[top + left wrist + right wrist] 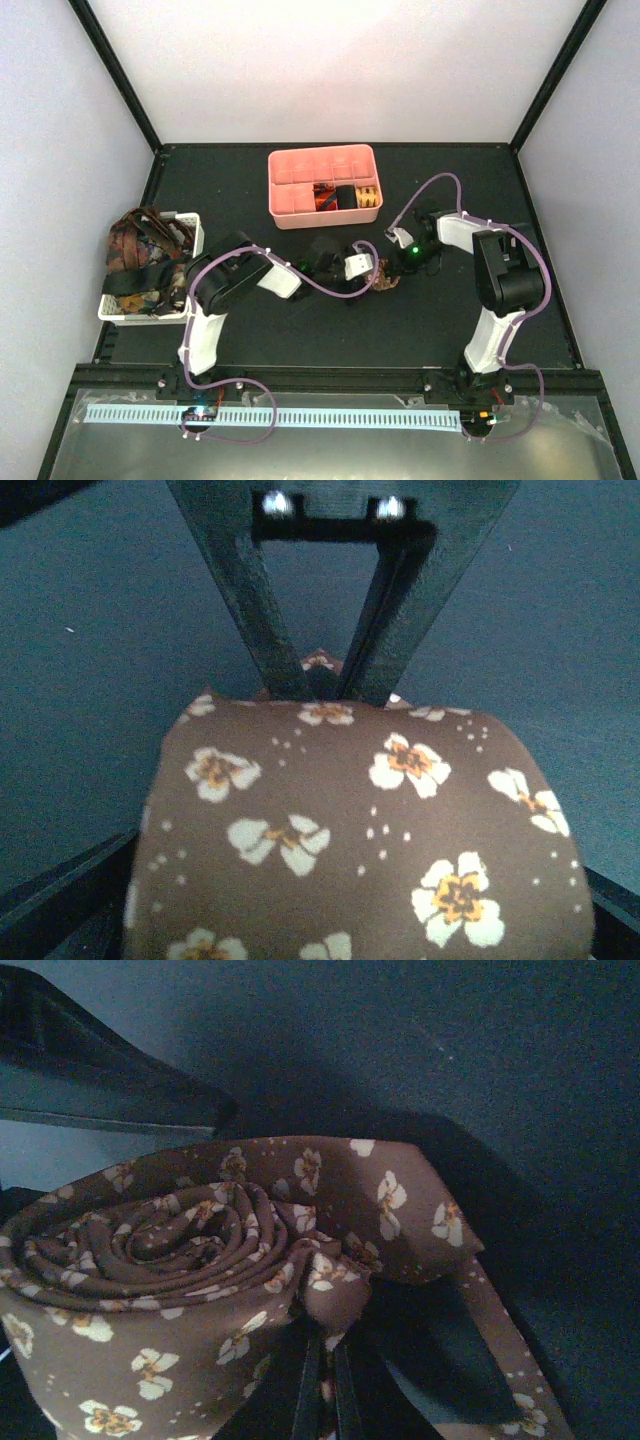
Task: Roll the ties
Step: Roll the tie at the center of the board.
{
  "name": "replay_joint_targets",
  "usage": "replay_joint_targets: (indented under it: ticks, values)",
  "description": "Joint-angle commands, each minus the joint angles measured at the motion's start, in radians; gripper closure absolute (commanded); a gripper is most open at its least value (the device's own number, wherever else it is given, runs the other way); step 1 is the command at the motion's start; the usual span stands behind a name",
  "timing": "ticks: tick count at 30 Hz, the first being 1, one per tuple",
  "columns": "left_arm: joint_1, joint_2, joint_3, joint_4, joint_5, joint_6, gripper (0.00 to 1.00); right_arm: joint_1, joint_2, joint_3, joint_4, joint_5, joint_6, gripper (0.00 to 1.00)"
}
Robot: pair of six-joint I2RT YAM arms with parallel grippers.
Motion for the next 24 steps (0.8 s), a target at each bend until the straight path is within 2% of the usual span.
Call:
replay_joint_targets:
  ticks: [1, 7, 14, 18, 24]
  values:
    - [0.011, -0.053, 0.02, -0.117, -0.003, 0.072, 0.01, 0.008, 0.016, -0.001, -0.015, 0.005, -0.022, 0.98]
    - [-0.002, -0.005, 0.071, -0.186, 0.072, 0.064, 0.01, 0.008, -0.001, -0.001, -0.018, -0.016, -0.019, 0.98]
    - [-0.014, 0.059, 0.115, -0.213, 0.013, 0.042, 0.02, 0.009, -0.027, -0.002, -0.034, -0.052, -0.01, 0.98]
    - [-0.013, 0.06, 0.103, -0.228, 0.01, 0.041, 0.18, 0.011, -0.034, 0.001, -0.037, -0.068, -0.008, 0.98]
    - [-0.011, 0.037, 0.071, -0.244, -0.024, 0.044, 0.33, 0.012, -0.048, -0.001, -0.044, -0.1, -0.016, 0.98]
